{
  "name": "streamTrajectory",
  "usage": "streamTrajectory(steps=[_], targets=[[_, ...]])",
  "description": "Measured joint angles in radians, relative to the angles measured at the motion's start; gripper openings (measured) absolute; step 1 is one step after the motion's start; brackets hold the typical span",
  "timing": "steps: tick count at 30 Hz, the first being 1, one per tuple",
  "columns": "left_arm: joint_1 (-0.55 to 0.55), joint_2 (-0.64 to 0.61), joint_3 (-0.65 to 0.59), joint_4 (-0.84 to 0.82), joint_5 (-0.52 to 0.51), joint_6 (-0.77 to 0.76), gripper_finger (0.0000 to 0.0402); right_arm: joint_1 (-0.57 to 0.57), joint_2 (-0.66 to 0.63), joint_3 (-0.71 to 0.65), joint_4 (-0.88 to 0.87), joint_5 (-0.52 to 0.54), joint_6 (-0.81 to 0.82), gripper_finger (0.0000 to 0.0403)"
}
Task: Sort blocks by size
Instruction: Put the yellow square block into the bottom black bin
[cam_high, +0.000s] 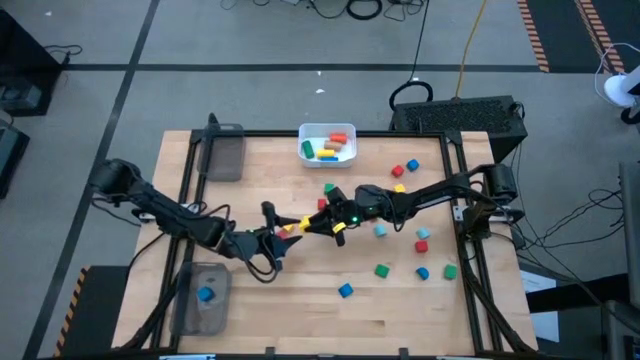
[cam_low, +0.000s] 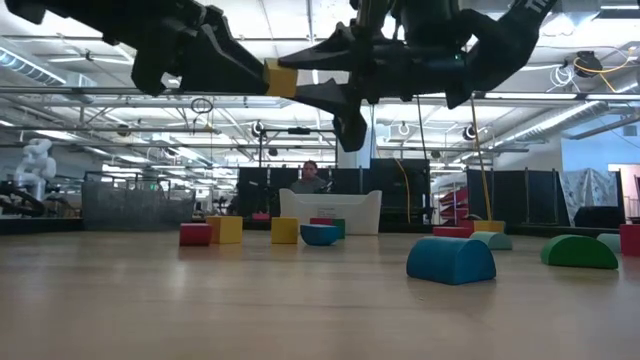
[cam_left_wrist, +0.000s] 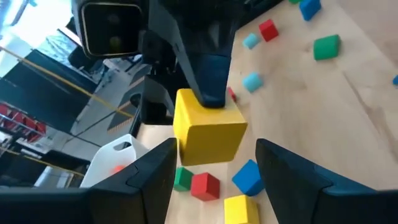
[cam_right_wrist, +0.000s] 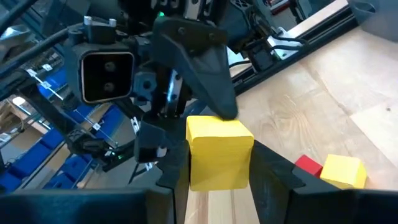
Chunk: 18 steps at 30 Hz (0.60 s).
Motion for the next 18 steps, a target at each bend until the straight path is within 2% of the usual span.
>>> streamTrajectory(steps=[10, 18], targets=[[0.009, 0.012, 0.0, 0.127, 0.022, 0.066, 0.0222, -0.005, 0.0, 0.001, 0.011, 0.027, 0.018, 0.0116], [0.009, 0.012, 0.0, 0.132, 0.029, 0.105, 0.0221, -0.005, 0.0, 0.002, 0.018, 0.026, 0.018, 0.0116]])
